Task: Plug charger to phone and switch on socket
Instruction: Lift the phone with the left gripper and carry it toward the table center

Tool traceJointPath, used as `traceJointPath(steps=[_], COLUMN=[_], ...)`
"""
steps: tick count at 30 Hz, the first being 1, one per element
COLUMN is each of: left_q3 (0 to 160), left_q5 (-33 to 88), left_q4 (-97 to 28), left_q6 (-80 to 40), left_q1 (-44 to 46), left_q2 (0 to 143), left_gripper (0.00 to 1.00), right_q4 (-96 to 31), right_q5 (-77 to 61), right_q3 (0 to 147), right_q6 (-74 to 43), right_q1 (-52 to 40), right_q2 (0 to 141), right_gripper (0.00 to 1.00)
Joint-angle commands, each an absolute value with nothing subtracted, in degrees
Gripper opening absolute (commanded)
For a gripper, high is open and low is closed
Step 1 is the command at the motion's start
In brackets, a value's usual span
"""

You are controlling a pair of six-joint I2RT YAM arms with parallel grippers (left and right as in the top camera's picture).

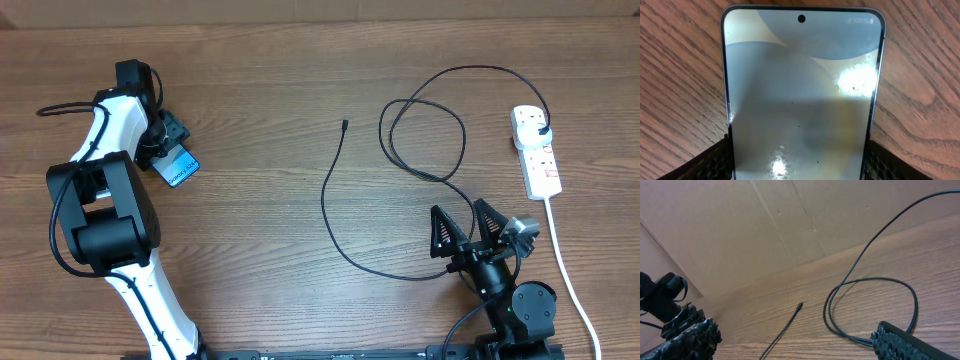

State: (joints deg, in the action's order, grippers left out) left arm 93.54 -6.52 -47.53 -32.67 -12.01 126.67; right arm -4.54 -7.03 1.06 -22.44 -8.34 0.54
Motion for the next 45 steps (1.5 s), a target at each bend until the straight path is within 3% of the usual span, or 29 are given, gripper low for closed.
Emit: traceJointPath(steps=[1, 5, 14, 20, 34, 45], left_q3=[90.7, 91.0, 95.5, 103.2, 110.4, 112.0], left_q5=[-3.5, 1.2, 4.5, 4.1, 8.1, 19.4], left_q4=[-49.9, -50.4, -58.8, -67.4, -70.7, -78.4], left_q6=[-31.7, -31.7, -31.9, -31.9, -40.4, -41.0], left_q1=[-12.0, -12.0, -9.8, -2.5, 18.3, 20.9], left_q2=[131.9, 131.5, 130.3, 129.4, 129.3, 129.3], left_gripper=[0.13, 0.04, 0.04, 0.04, 0.04, 0.04], right_q4=[-4.3, -4.3, -4.3, -4.3, -4.3, -4.3], right_q5=[-6.4, -6.4, -6.4, -6.4, -6.4, -6.4], right_q3=[0.4, 0.4, 0.4, 0.4, 0.4, 0.4], right_q6=[-22.2, -22.2, -22.2, -22.2, -22.2, -22.2], right_q1=[-8.7, -8.7, -8.7, -8.7, -8.7, -8.7], right_q2=[0.2, 0.2, 0.2, 0.2, 0.2, 0.2], right_gripper=[1.0, 1.0, 1.0, 1.0, 1.0, 1.0])
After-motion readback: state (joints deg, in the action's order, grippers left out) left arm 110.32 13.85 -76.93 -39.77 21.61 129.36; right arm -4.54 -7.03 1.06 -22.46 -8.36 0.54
